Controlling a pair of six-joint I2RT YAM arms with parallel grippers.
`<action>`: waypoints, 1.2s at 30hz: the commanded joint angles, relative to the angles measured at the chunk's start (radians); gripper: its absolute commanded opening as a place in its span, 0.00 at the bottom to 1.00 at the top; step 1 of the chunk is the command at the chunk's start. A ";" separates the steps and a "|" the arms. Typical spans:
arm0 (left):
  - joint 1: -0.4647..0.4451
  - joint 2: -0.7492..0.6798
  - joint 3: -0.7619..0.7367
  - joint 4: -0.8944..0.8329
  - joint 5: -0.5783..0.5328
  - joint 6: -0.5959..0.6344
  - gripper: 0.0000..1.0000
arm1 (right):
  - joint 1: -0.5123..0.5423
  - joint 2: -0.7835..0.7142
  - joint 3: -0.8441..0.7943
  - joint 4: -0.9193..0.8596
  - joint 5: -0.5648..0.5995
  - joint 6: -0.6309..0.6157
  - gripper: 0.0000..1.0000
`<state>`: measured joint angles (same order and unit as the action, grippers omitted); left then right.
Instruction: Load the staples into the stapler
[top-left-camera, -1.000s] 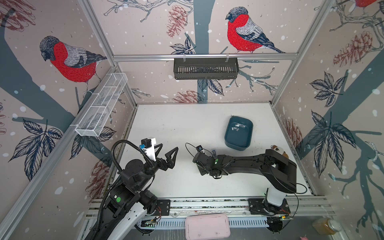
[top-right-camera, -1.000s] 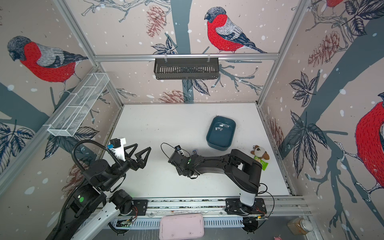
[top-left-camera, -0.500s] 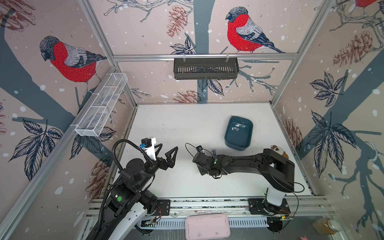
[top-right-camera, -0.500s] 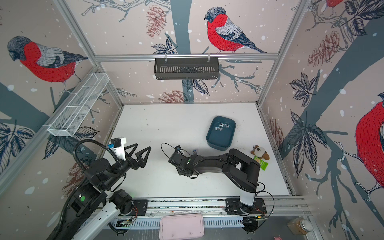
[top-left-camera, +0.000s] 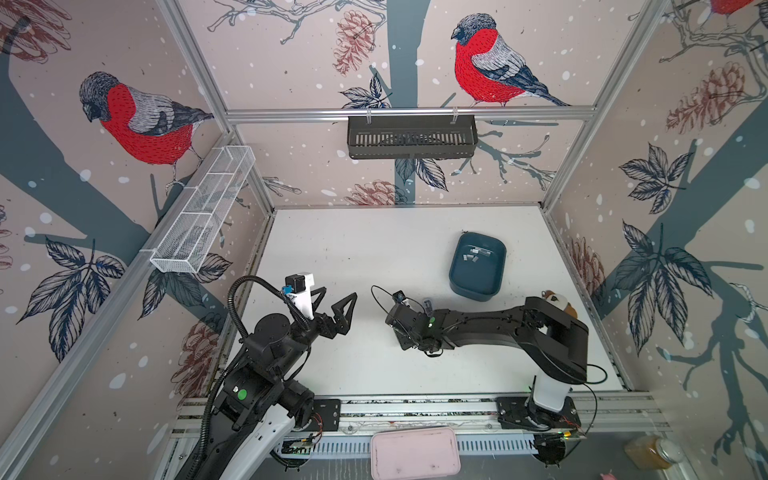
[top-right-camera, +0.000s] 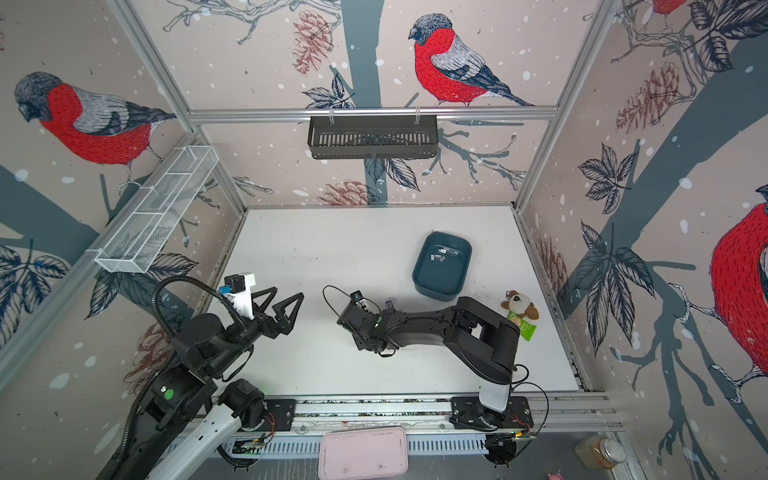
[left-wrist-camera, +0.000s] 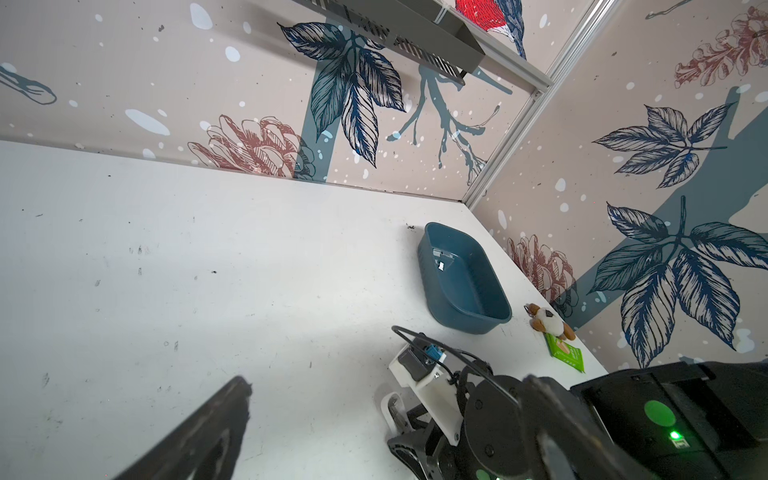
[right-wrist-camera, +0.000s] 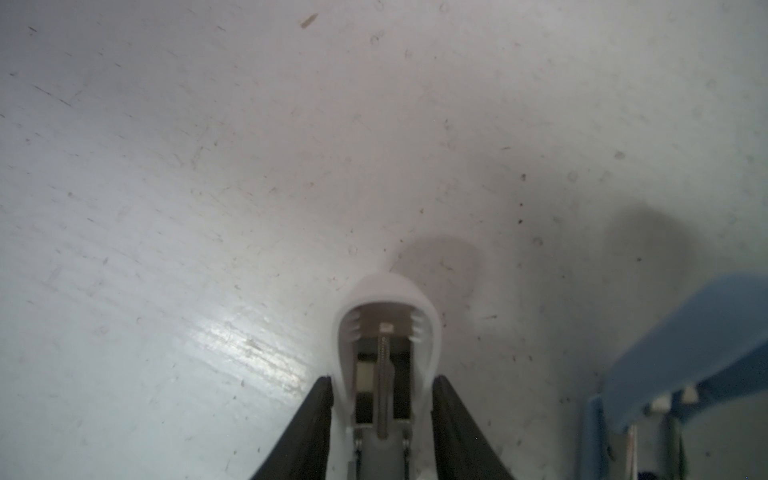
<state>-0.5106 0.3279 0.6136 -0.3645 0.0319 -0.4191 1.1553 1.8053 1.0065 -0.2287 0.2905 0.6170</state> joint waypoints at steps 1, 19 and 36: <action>0.004 0.001 -0.002 0.035 0.024 0.004 0.99 | 0.001 -0.013 -0.005 0.013 -0.004 -0.005 0.46; 0.028 0.009 -0.006 0.045 0.058 0.003 0.99 | 0.002 -0.100 -0.061 0.047 -0.017 0.010 0.57; 0.030 0.027 -0.008 0.048 0.067 0.003 0.99 | 0.011 -0.276 -0.151 0.094 -0.025 0.003 0.61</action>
<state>-0.4839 0.3534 0.6071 -0.3481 0.0860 -0.4191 1.1656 1.5536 0.8661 -0.1585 0.2550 0.6247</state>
